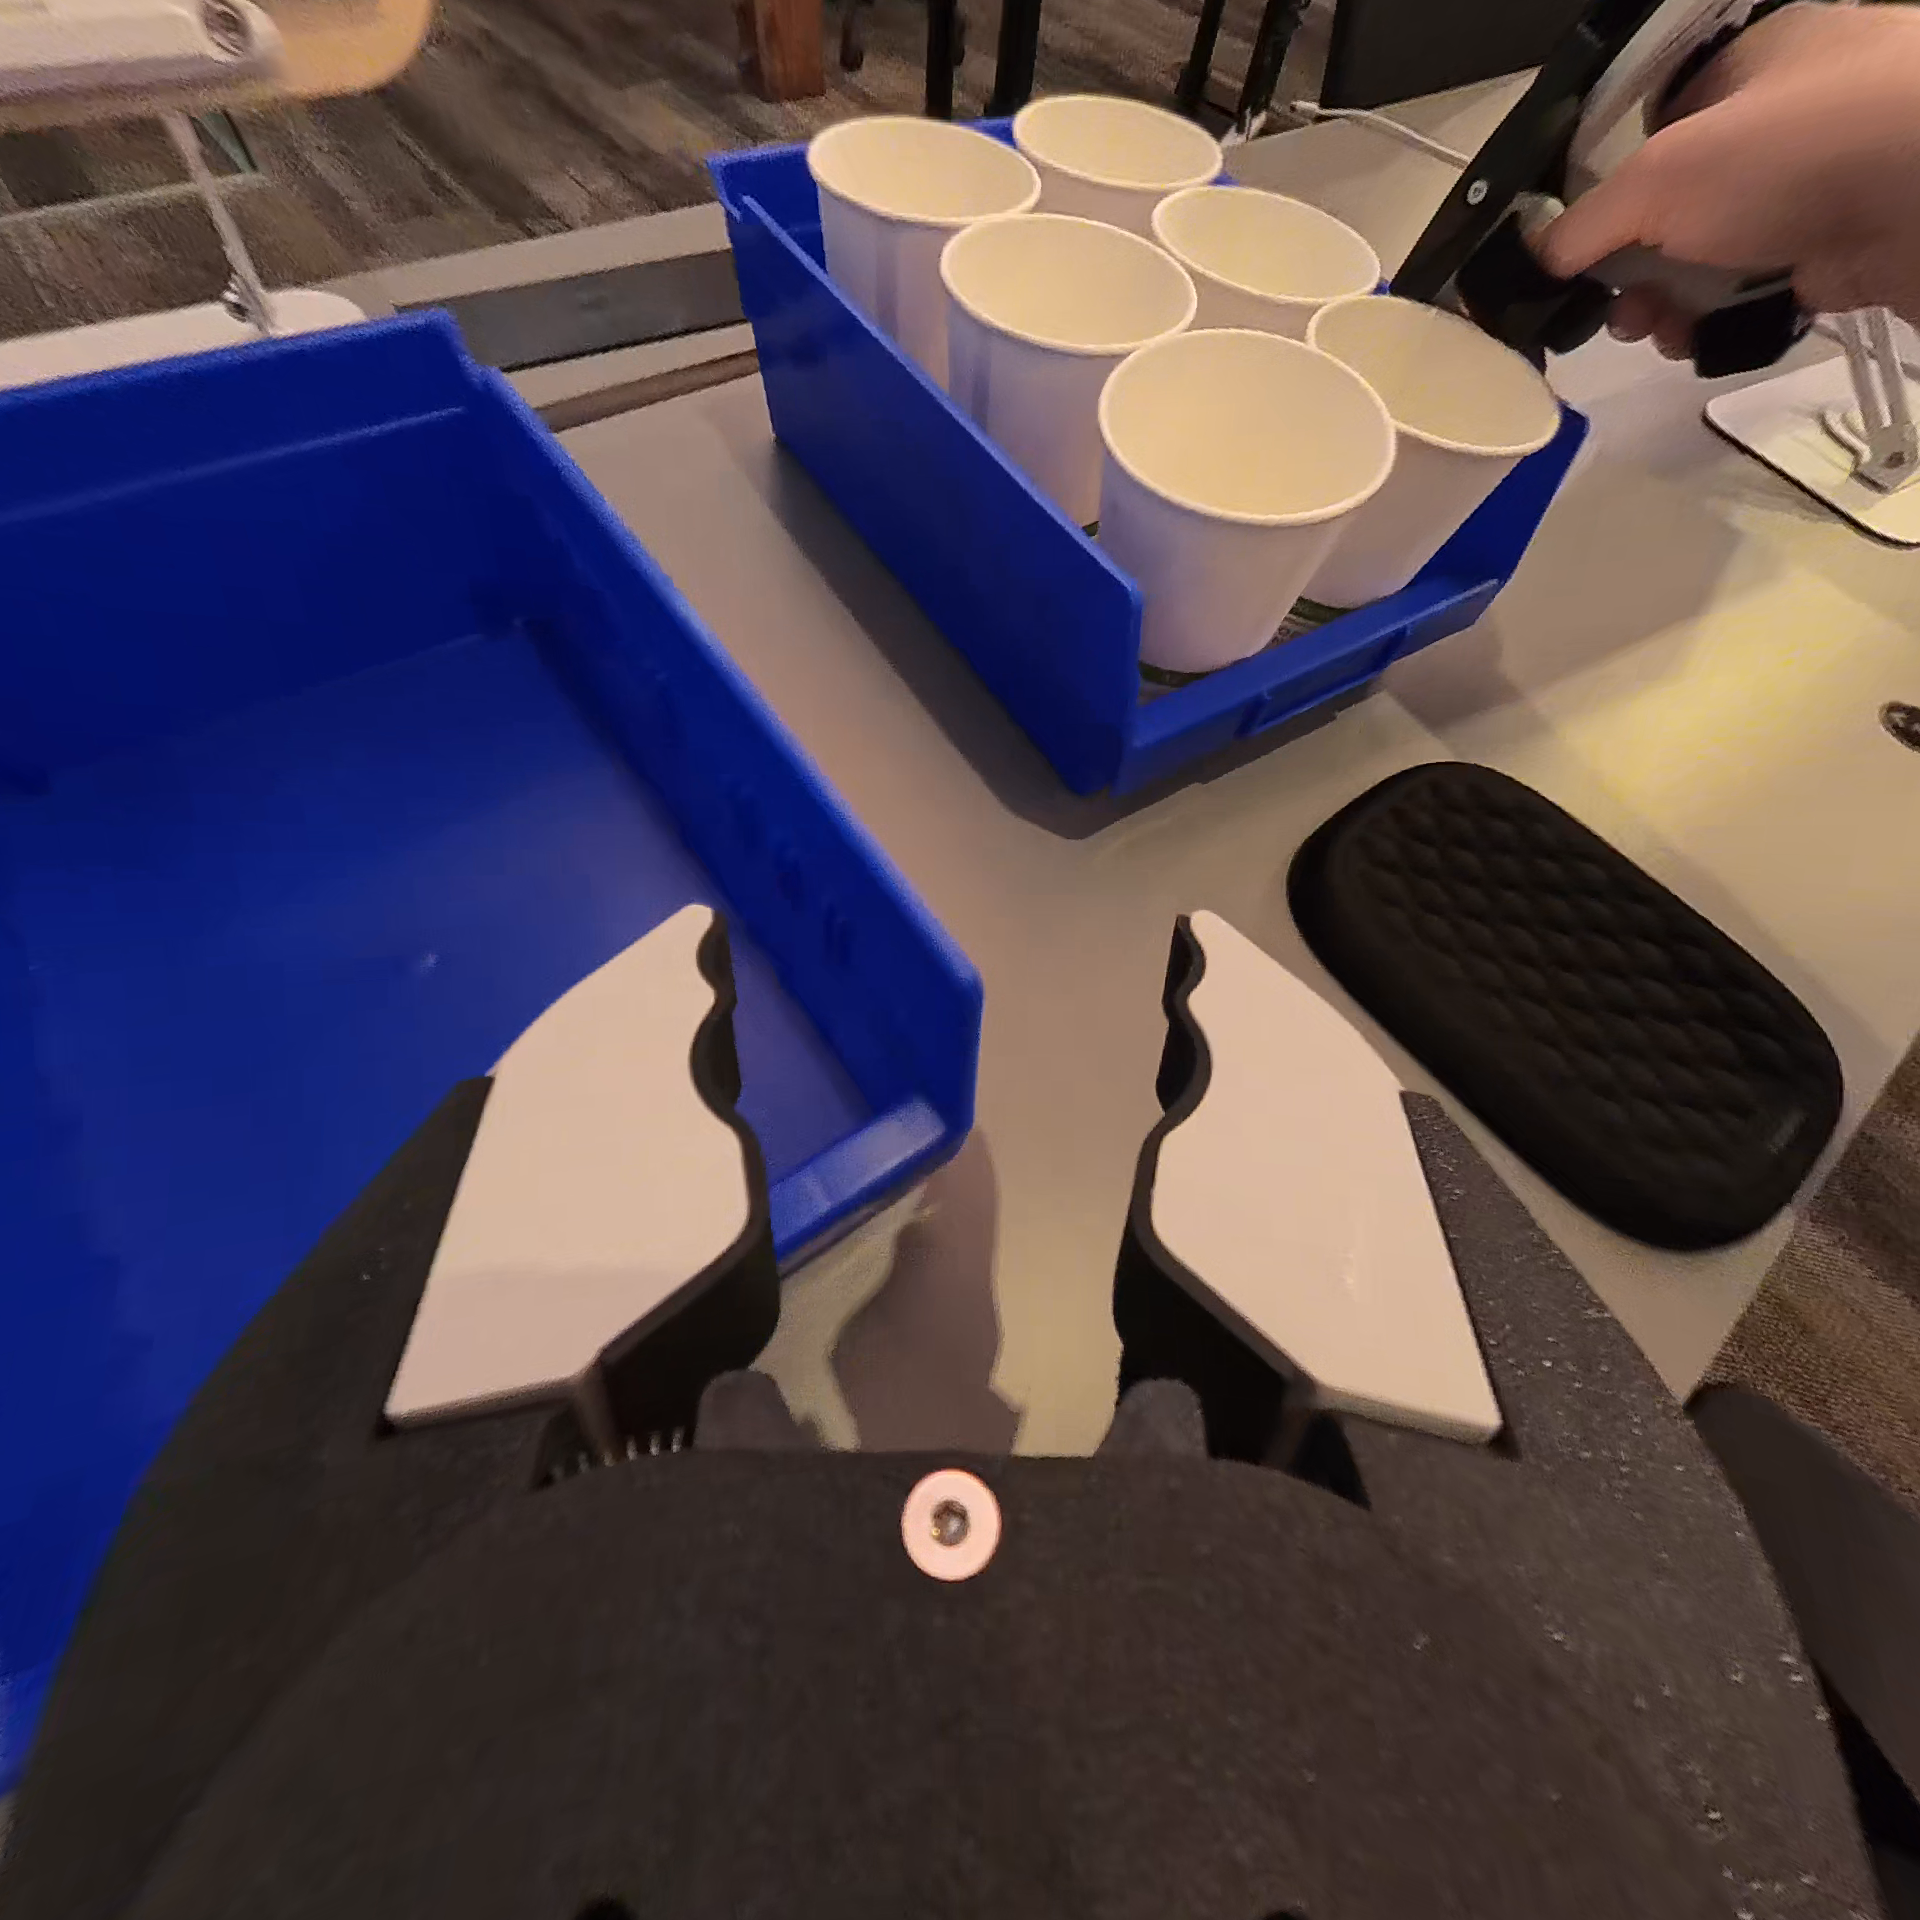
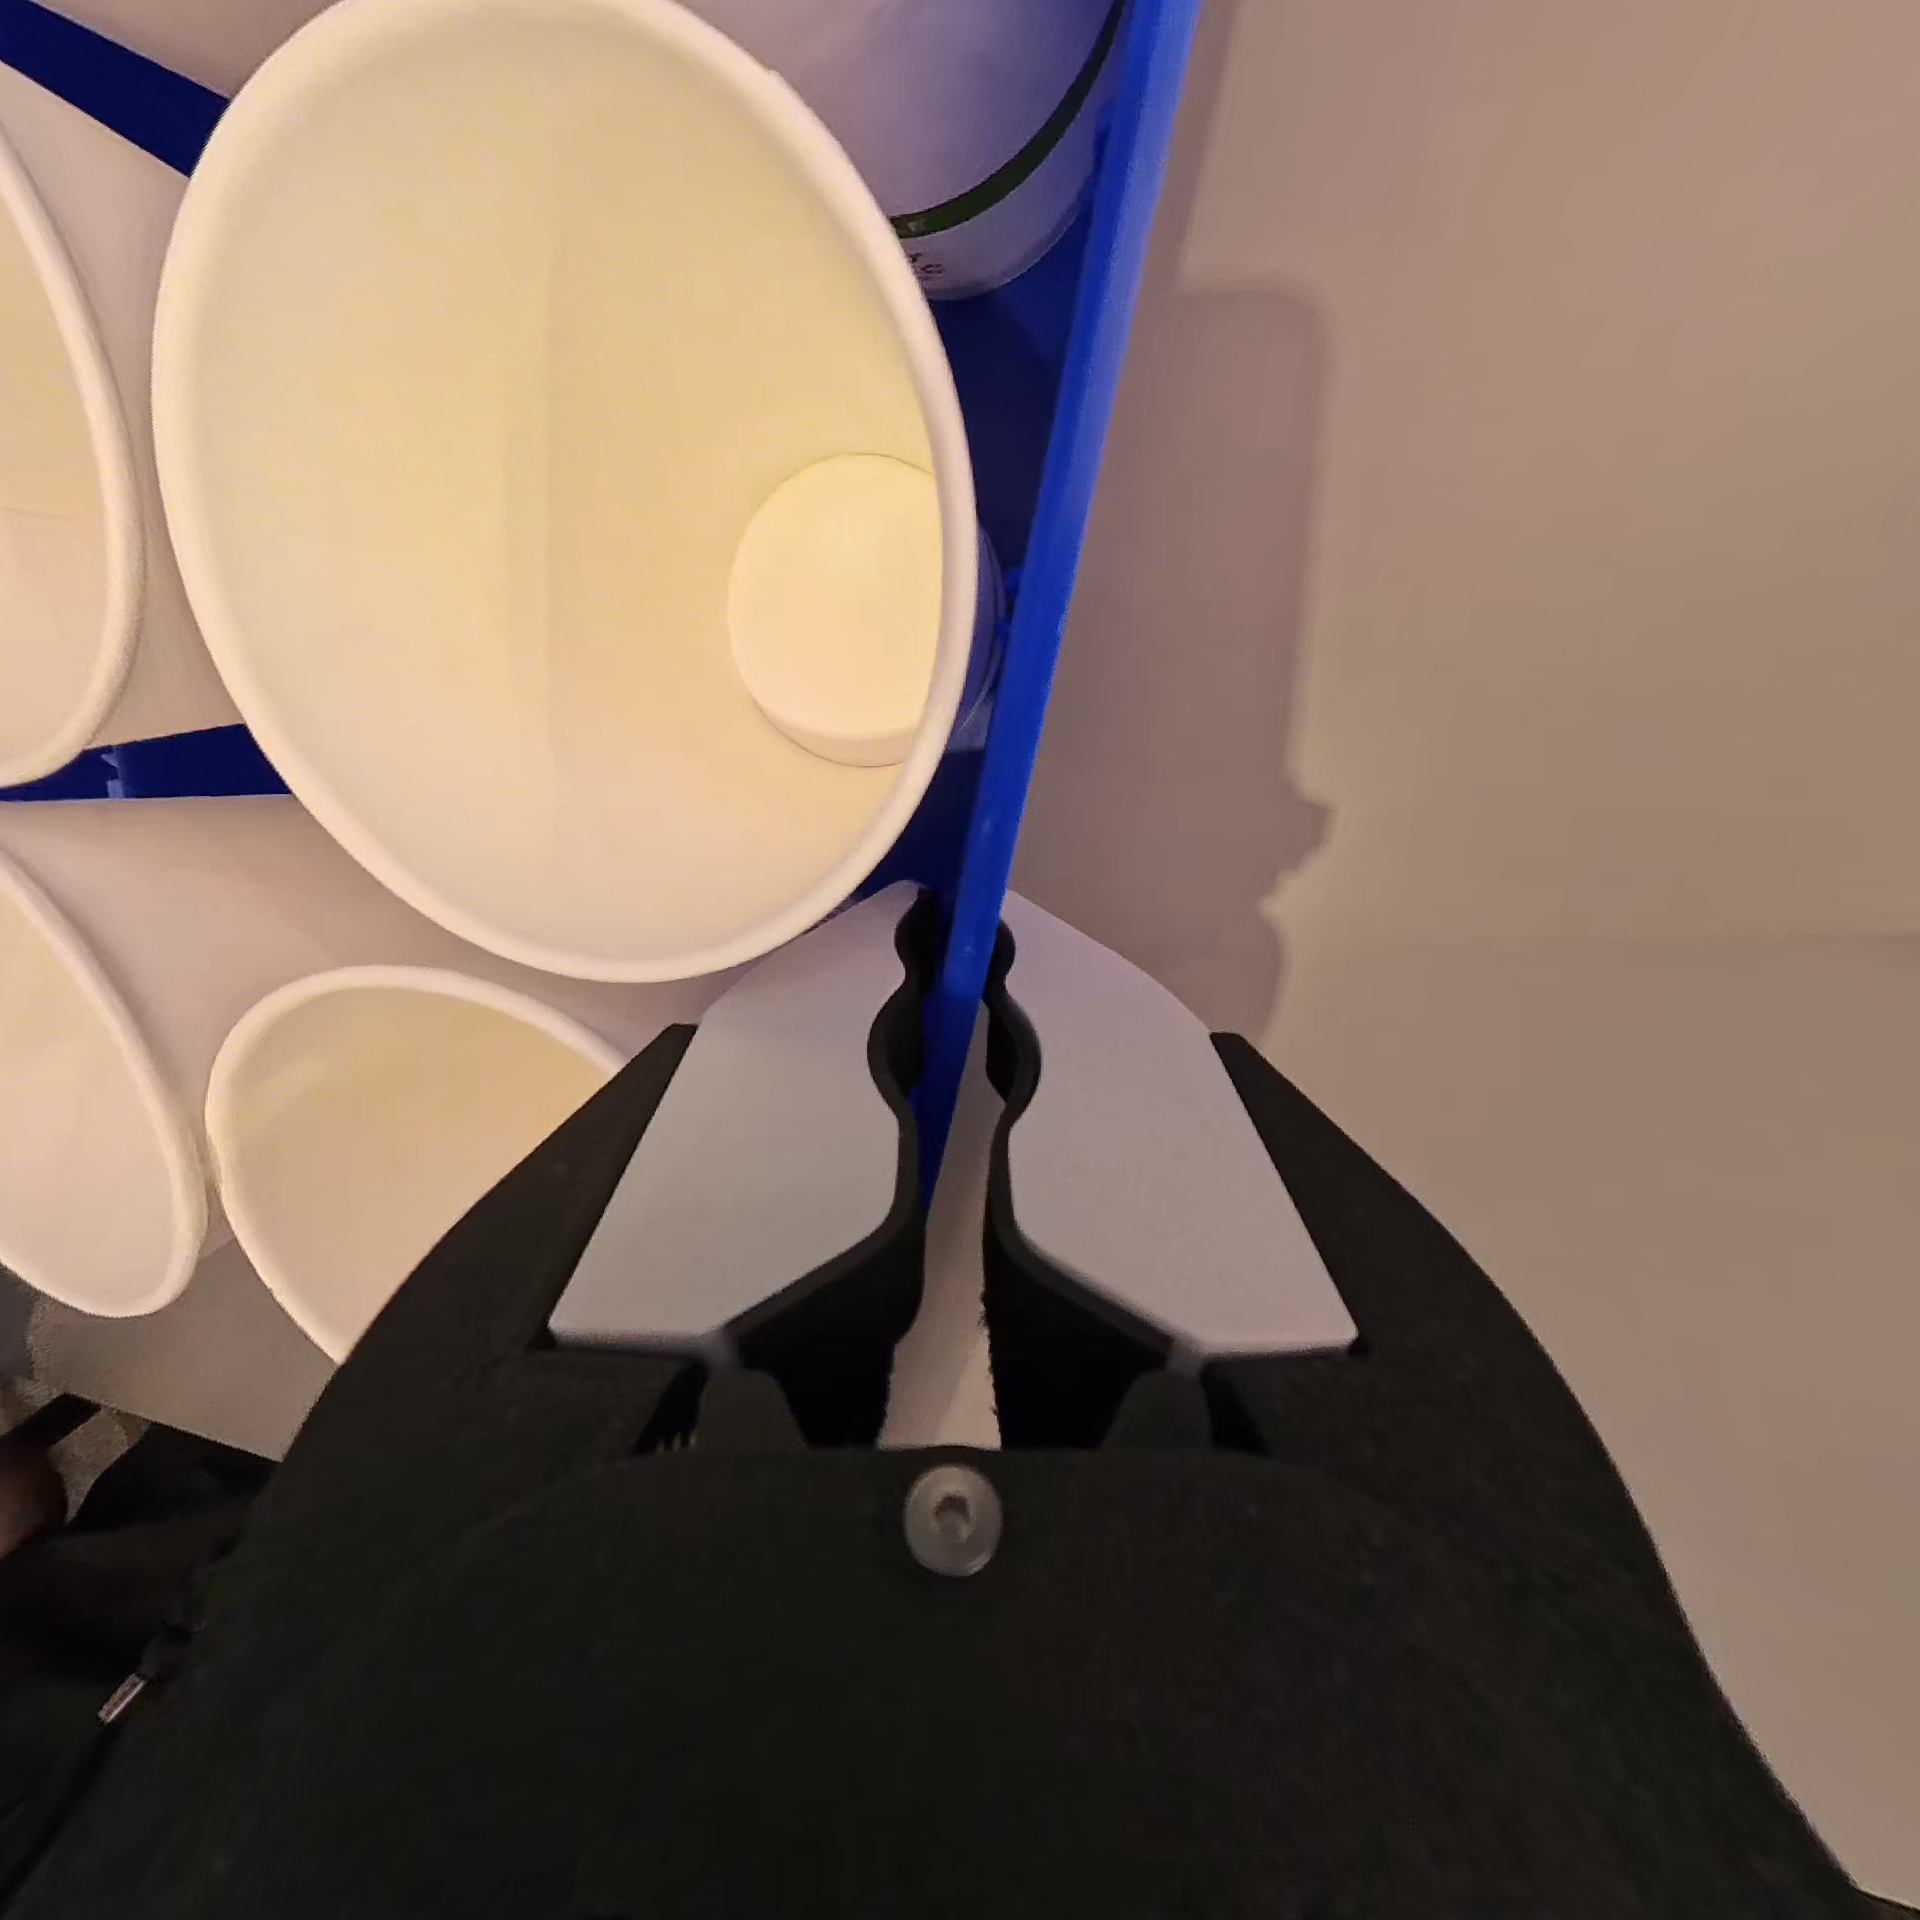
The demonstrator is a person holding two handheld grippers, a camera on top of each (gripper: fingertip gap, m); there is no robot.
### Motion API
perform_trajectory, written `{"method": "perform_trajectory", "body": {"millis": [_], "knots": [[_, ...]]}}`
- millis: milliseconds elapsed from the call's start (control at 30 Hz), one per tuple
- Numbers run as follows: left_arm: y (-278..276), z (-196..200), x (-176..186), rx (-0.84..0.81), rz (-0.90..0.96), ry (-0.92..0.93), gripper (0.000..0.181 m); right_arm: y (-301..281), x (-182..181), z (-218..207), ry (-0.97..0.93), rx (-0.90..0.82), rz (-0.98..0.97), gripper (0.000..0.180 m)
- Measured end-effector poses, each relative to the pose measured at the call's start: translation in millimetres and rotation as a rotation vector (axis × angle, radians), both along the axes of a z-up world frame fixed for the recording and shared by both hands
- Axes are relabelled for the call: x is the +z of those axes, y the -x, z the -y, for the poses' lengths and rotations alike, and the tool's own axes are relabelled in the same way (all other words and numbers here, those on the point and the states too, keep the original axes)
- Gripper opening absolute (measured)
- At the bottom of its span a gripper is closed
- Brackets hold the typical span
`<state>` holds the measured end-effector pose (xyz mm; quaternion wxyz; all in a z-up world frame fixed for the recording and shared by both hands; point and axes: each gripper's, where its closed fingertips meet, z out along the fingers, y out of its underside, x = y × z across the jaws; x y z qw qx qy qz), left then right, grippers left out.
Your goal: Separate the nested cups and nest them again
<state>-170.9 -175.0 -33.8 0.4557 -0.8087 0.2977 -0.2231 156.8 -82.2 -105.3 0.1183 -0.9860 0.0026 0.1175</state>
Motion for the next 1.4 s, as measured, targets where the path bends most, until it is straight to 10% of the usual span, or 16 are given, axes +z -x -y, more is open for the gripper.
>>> {"method": "perform_trajectory", "body": {"millis": [600, 1400], "knots": [[178, 39, 23, 0.218, 0.097, -0.04, 0.072, 22, 14, 14, -0.007, -0.024, -0.162, 0.007], [193, 44, 21, 0.228, 0.124, -0.042, 0.069, 57, 117, 18, -0.021, 0.003, -0.161, 0.006]]}}
